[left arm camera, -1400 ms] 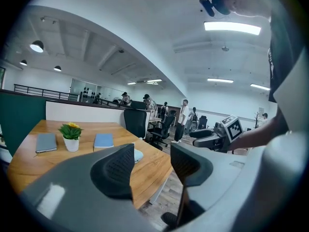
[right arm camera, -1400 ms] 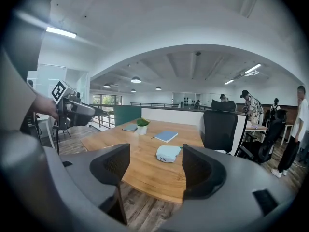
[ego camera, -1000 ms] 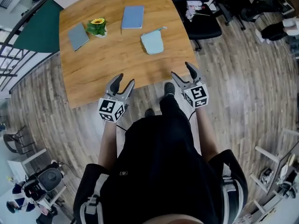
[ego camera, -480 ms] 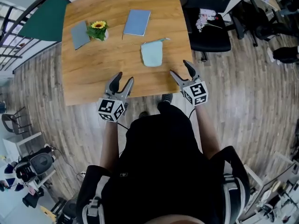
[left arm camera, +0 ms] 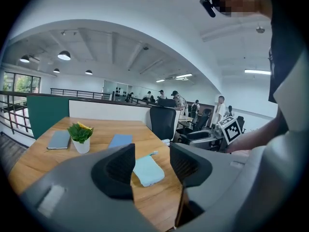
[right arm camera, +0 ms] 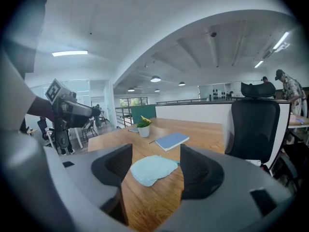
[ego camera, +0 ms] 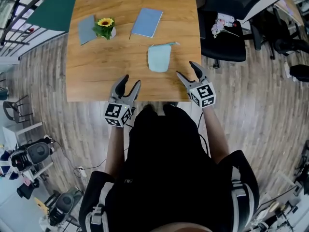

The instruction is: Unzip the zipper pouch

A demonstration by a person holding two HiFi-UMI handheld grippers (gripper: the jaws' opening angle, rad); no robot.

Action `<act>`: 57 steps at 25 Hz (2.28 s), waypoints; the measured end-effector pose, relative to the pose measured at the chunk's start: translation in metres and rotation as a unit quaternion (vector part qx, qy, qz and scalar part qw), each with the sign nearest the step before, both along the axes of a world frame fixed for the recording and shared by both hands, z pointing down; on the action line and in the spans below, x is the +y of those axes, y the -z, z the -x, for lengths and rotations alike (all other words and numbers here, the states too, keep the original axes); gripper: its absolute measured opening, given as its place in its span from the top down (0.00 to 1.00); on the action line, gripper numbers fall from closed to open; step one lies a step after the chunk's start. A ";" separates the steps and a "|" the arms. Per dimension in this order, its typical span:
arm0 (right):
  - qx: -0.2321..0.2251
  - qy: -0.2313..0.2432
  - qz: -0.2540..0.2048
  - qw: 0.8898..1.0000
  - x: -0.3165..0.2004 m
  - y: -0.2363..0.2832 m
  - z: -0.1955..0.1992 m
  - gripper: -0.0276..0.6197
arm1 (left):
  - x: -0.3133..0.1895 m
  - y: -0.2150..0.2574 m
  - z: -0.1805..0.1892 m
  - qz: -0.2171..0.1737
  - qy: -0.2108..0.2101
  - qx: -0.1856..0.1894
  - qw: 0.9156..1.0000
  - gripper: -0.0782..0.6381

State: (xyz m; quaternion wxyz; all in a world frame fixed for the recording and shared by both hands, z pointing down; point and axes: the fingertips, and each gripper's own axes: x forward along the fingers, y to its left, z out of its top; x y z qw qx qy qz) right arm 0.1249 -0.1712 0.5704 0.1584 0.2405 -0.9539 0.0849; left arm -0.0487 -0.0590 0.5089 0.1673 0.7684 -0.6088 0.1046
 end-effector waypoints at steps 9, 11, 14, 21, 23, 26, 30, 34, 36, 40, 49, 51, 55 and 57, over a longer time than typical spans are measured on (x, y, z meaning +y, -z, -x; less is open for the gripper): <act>0.017 -0.011 0.019 1.000 0.002 -0.014 0.017 0.50 | -0.024 -0.013 0.015 0.013 -0.035 -0.009 0.999 0.60; 0.014 -0.020 0.019 1.000 -0.001 -0.011 0.022 0.50 | -0.033 -0.017 0.021 0.013 -0.047 -0.006 0.999 0.60; 0.015 -0.027 0.020 0.999 -0.008 -0.008 0.024 0.50 | -0.051 -0.016 0.024 0.003 -0.059 0.003 0.998 0.60; 0.030 -0.039 0.024 0.998 -0.019 -0.010 0.036 0.50 | -0.080 -0.033 0.038 0.019 -0.068 0.053 0.996 0.61; 0.034 -0.046 0.026 0.998 -0.023 -0.010 0.038 0.50 | -0.087 -0.042 0.041 0.028 -0.072 0.063 0.995 0.61; 0.038 -0.055 0.034 0.997 -0.026 -0.010 0.036 0.50 | -0.099 -0.055 0.042 0.047 -0.078 0.070 0.993 0.61; 0.053 -0.062 0.044 0.996 -0.024 -0.017 0.029 0.50 | -0.115 -0.085 0.036 0.074 -0.087 0.083 0.990 0.61; 0.066 -0.068 0.052 0.994 -0.020 -0.024 0.027 0.50 | -0.128 -0.115 0.033 0.101 -0.096 0.102 0.985 0.61; 0.072 -0.073 0.058 0.993 -0.018 -0.027 0.024 0.50 | -0.134 -0.128 0.031 0.114 -0.097 0.113 0.982 0.61; 0.085 -0.084 0.067 0.991 -0.016 -0.032 0.015 0.50 | -0.145 -0.162 0.030 0.148 -0.087 0.137 0.976 0.62; 0.105 -0.110 0.074 0.986 -0.013 -0.036 -0.006 0.50 | -0.172 -0.218 0.037 0.204 -0.051 0.195 0.958 0.64; 0.107 -0.114 0.073 0.985 -0.012 -0.035 -0.010 0.50 | -0.178 -0.227 0.039 0.221 -0.034 0.218 0.950 0.64; 0.111 -0.117 0.076 0.984 -0.011 -0.038 -0.015 0.50 | -0.183 -0.243 0.039 0.255 -0.018 0.235 0.938 0.64; 0.113 -0.117 0.074 0.984 -0.011 -0.037 -0.016 0.50 | -0.183 -0.248 0.038 0.263 -0.017 0.227 0.938 0.64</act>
